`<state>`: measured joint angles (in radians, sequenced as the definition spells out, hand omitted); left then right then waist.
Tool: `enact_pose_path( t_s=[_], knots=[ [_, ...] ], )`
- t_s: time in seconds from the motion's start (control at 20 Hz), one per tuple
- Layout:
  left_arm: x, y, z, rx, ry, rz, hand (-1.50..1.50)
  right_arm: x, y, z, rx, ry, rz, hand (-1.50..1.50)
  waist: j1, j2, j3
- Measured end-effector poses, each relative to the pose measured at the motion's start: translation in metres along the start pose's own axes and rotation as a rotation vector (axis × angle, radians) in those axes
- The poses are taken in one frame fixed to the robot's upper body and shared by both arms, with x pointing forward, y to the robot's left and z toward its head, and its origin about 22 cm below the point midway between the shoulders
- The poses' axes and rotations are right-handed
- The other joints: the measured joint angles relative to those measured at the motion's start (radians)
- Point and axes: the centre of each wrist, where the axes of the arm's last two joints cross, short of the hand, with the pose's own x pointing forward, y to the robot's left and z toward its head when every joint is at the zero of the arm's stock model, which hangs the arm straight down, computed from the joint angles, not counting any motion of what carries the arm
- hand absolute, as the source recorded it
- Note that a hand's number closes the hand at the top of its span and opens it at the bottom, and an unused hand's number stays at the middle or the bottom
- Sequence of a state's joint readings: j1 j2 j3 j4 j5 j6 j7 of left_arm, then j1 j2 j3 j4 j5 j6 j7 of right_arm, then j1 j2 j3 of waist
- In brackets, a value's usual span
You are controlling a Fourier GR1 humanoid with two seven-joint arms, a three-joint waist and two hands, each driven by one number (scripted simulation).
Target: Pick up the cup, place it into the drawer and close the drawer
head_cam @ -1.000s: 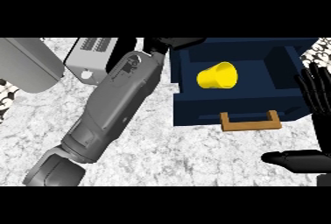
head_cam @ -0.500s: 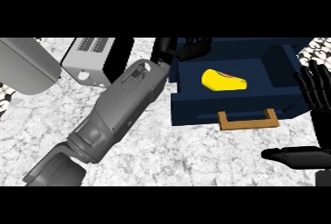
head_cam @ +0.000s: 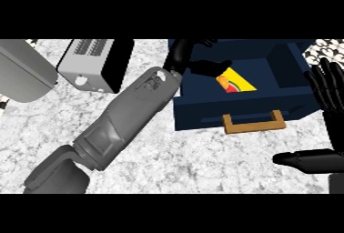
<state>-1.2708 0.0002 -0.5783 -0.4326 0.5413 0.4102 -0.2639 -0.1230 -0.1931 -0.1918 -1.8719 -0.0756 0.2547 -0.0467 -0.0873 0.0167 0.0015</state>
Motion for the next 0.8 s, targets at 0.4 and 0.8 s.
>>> enact_pose_path(
  t_s=[0.4,0.8],
  knots=[
    [-0.009,-0.006,0.007,0.032,-0.037,-0.027,-1.50,-0.003,0.003,0.001,0.018,-0.018,-0.054,-1.50,0.001,0.002,-0.001],
    [0.012,-0.012,0.004,0.072,-0.143,0.082,-1.50,0.014,-0.001,0.007,0.139,-0.038,-0.132,1.50,0.023,-0.006,-0.001]
  ],
)
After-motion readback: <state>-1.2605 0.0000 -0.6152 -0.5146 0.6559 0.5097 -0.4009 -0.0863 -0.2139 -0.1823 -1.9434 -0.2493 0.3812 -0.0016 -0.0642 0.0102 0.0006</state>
